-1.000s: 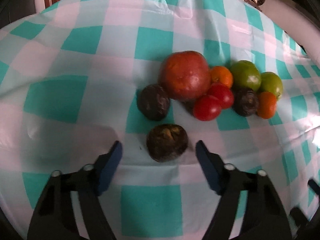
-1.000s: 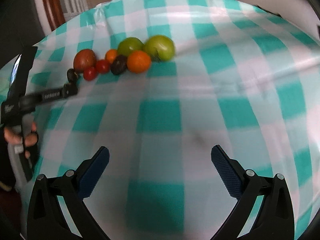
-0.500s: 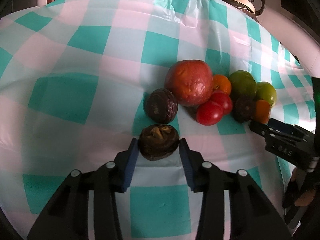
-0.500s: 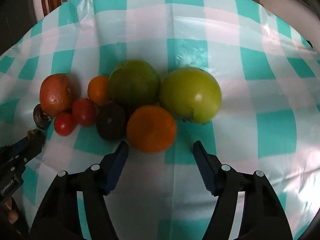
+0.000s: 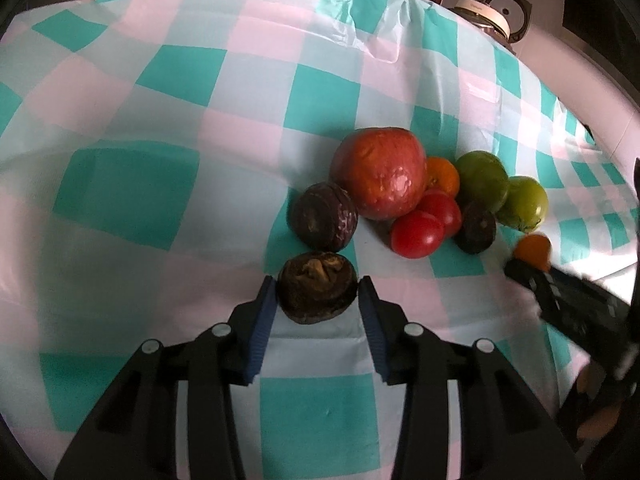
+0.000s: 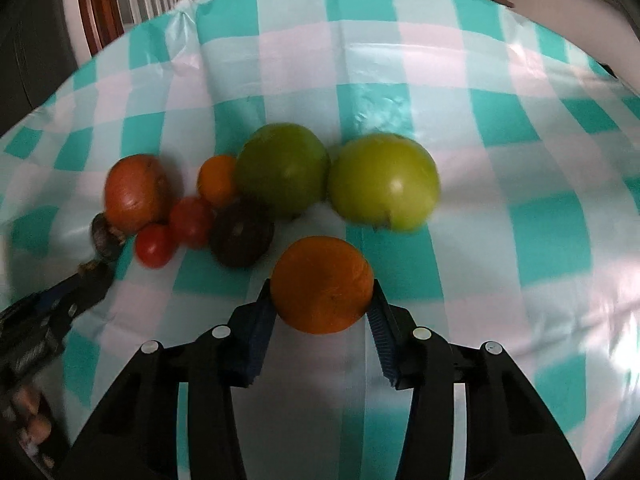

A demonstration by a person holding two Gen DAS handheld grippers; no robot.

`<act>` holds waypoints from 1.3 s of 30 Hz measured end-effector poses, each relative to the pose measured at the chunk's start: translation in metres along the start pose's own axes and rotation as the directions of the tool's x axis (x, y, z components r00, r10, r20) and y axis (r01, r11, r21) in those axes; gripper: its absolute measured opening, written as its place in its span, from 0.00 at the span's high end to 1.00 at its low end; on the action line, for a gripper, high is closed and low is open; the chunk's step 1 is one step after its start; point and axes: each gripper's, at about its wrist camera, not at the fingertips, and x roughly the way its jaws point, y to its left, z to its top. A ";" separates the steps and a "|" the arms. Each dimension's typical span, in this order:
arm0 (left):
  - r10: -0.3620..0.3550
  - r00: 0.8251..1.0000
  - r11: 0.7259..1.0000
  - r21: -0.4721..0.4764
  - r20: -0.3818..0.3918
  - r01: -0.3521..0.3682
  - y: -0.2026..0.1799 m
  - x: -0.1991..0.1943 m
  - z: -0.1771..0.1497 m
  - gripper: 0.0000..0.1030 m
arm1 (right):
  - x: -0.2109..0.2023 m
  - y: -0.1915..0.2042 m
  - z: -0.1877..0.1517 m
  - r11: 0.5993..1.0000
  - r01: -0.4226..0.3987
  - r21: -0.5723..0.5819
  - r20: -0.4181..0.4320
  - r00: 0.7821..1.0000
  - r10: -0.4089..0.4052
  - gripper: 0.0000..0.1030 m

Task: Organize fruits
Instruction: 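Grasp the dark brown fruit with the left tool while the right tool grasps the orange, then carry both fruits into the white box and open both tools to drop them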

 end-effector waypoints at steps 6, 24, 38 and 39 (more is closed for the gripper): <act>-0.034 0.999 0.999 -0.004 0.023 0.034 -0.001 -0.037 -0.021 0.60 | -0.064 -0.003 -0.062 0.995 -0.074 0.059 0.025 0.997 0.073 0.56; -0.203 0.976 0.921 0.353 0.072 0.166 -0.133 -0.186 -0.195 0.60 | -0.265 -0.046 -0.244 0.993 -0.064 0.104 0.177 0.983 0.045 0.56; -0.367 0.925 0.682 0.649 -0.095 0.337 -0.252 -0.214 -0.278 0.60 | -0.323 -0.137 -0.340 0.965 0.021 0.261 0.171 0.983 -0.067 0.56; -0.377 0.919 0.652 0.671 -0.116 0.353 -0.263 -0.216 -0.286 0.60 | -0.327 -0.148 -0.352 0.958 0.031 0.287 0.165 0.983 -0.082 0.56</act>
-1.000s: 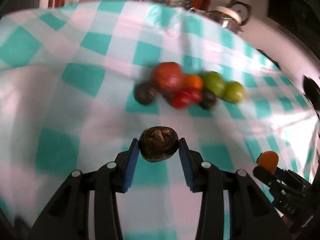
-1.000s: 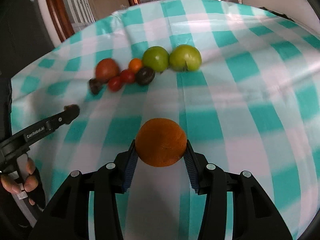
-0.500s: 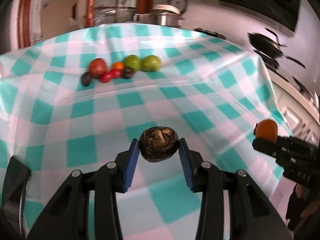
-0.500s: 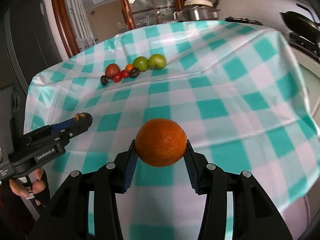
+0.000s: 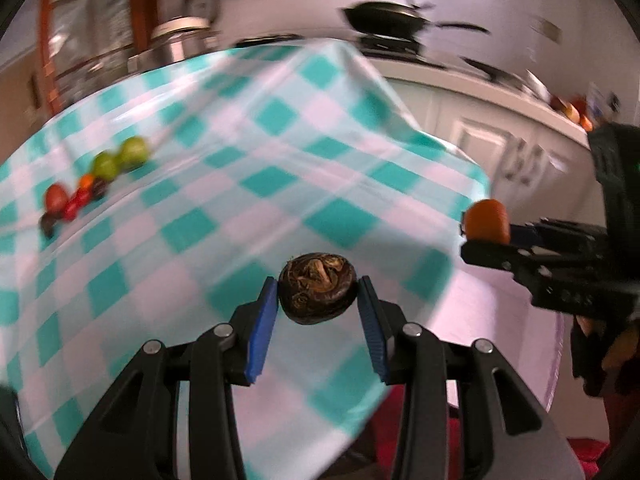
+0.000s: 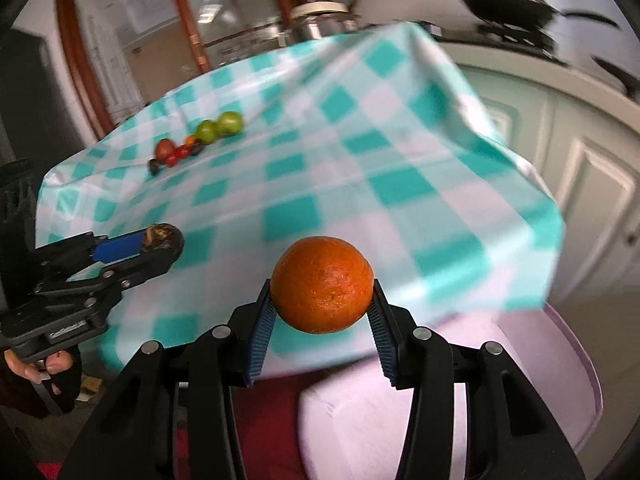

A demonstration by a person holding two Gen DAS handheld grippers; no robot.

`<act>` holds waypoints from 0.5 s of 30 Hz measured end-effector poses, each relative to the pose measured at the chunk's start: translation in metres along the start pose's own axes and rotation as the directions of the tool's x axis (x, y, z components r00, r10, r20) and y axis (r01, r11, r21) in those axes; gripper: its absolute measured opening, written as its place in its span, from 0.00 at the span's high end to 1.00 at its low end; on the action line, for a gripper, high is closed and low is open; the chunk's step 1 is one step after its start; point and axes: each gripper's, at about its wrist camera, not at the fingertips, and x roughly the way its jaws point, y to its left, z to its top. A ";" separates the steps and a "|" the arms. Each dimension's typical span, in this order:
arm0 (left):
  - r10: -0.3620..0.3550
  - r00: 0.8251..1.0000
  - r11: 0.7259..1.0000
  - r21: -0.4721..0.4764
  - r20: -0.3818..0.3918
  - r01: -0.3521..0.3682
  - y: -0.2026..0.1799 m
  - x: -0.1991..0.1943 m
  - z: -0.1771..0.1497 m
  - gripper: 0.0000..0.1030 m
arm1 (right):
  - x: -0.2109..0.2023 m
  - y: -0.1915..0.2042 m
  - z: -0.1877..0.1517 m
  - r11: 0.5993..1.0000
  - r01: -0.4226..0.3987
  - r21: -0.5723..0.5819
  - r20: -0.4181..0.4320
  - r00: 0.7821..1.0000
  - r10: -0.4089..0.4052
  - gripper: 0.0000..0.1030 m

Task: Organize fruits
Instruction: 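Carry both fruits into the white box and open both tools to drop them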

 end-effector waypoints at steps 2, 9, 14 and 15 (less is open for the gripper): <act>-0.041 0.999 0.997 0.059 -0.016 0.042 -0.023 0.006 0.001 0.60 | -0.006 -0.017 -0.009 0.999 0.026 0.029 -0.003 1.000 -0.026 0.56; -0.181 0.970 0.939 0.263 -0.161 0.219 -0.113 0.045 -0.006 0.60 | 0.006 -0.086 -0.060 0.968 0.224 0.113 -0.147 0.967 -0.206 0.56; -0.212 0.929 0.882 0.350 -0.303 0.316 -0.163 0.093 -0.027 0.60 | 0.028 -0.111 -0.089 0.950 0.270 0.155 -0.232 0.945 -0.231 0.56; -0.210 0.919 0.876 0.353 -0.334 0.329 -0.168 0.103 -0.032 0.60 | 0.033 -0.115 -0.094 0.947 0.282 0.156 -0.253 0.938 -0.238 0.56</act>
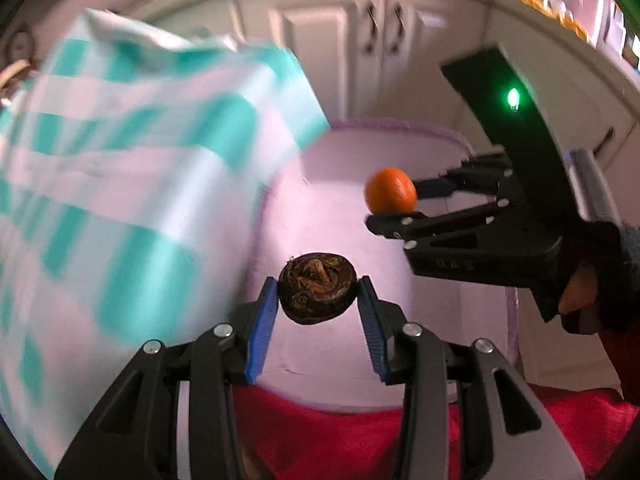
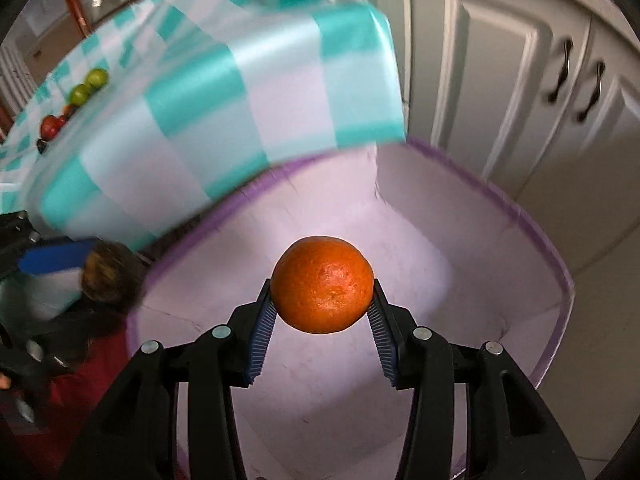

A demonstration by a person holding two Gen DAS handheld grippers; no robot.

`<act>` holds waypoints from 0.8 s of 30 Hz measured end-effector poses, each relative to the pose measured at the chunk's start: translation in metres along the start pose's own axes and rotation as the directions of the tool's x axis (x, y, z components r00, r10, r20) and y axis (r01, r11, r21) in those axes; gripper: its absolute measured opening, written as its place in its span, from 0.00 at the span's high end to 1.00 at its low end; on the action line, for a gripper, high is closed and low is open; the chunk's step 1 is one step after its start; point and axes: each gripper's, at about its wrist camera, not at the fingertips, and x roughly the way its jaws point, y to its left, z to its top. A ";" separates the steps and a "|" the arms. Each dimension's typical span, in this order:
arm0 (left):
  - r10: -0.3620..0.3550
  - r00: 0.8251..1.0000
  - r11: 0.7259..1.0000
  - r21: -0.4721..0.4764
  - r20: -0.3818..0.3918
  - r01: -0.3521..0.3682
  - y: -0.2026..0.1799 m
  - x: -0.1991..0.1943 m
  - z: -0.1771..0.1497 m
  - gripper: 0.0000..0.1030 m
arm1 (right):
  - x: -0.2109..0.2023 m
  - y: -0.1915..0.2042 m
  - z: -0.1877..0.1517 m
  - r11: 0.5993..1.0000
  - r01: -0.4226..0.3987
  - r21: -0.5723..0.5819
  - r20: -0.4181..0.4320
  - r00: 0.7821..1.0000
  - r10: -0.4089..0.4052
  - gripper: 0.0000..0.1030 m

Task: Organize fruits
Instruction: 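Carry both fruits into the white box and open both tools to drop them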

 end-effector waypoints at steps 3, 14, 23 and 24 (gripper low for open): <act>-0.026 0.995 0.999 0.032 -0.100 0.029 -0.007 0.037 -0.004 0.60 | 0.015 -0.008 -0.009 0.999 0.035 0.005 -0.039 0.999 -0.035 0.56; 0.037 0.962 0.998 0.068 -0.272 -0.019 -0.003 0.112 -0.029 0.60 | 0.054 -0.022 -0.033 0.994 0.102 0.045 -0.162 0.982 -0.094 0.55; 0.113 0.965 0.987 0.135 -0.237 -0.082 -0.008 0.117 -0.032 0.37 | 0.057 -0.035 -0.035 0.980 0.157 0.119 -0.213 0.969 -0.129 0.32; 0.119 0.965 0.986 0.141 -0.235 -0.087 -0.008 0.118 -0.033 0.37 | 0.058 -0.039 -0.039 0.975 0.169 0.141 -0.230 0.964 -0.133 0.32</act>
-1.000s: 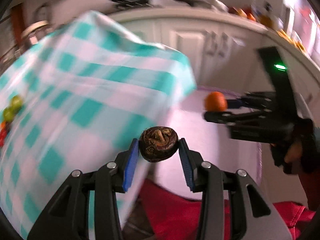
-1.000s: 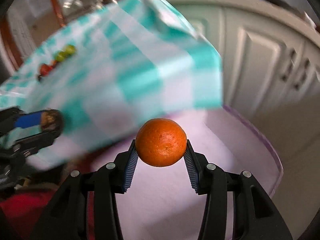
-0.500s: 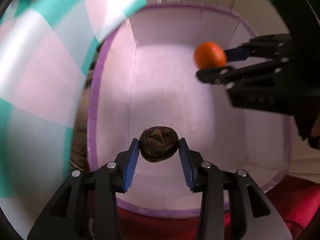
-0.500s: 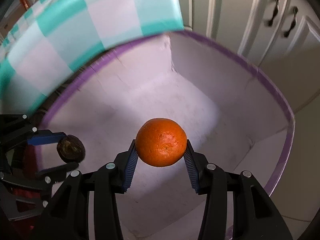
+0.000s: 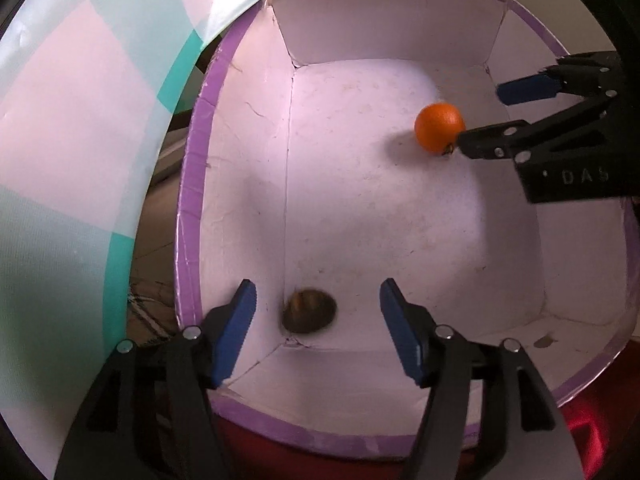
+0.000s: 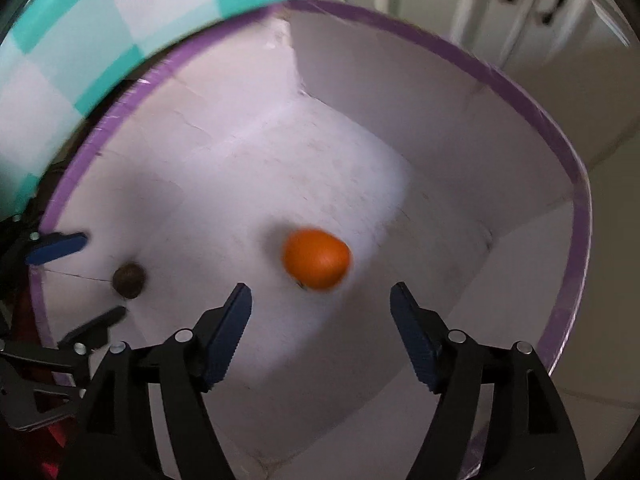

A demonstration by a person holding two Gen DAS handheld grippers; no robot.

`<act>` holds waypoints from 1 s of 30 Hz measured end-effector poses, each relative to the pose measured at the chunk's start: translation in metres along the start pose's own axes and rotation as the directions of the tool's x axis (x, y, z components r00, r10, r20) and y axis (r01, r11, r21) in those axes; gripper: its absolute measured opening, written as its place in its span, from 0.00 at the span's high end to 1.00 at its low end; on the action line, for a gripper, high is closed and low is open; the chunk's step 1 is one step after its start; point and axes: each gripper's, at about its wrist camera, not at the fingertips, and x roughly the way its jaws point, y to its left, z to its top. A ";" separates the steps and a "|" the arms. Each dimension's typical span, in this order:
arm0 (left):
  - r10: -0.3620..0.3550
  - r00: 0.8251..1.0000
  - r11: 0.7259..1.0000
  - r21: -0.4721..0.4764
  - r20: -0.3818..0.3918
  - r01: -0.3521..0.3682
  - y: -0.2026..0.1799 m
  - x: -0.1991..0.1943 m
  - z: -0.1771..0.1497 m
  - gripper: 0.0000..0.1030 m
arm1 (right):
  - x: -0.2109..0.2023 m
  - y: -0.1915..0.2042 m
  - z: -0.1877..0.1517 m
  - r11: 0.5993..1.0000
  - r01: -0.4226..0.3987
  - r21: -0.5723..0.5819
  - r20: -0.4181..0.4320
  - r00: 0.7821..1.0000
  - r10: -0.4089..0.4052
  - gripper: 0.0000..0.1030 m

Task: Organize fruits
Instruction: 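Carry both fruits into the white box and open both tools to drop them, then return to the table and grasp a dark brown fruit with each tool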

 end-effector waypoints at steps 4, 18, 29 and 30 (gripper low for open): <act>0.046 0.999 0.999 0.010 0.006 -0.046 0.002 0.001 -0.001 0.41 | 0.002 0.005 -0.017 0.998 0.044 -0.046 -0.029 0.999 -0.045 0.34; 0.051 0.876 0.995 0.053 0.480 -0.087 0.008 -0.112 -0.026 0.14 | -0.086 0.024 -0.011 1.000 -0.012 0.007 0.288 0.958 0.010 0.24; 0.471 0.585 0.802 -0.597 0.660 0.027 0.177 -0.264 -0.141 0.01 | -0.242 0.139 0.018 0.978 -0.051 -0.200 0.810 0.553 0.195 0.16; 0.513 0.578 0.762 -0.647 0.634 0.033 0.196 -0.272 -0.157 0.01 | -0.243 0.151 0.027 0.974 -0.064 -0.217 0.810 0.545 0.216 0.16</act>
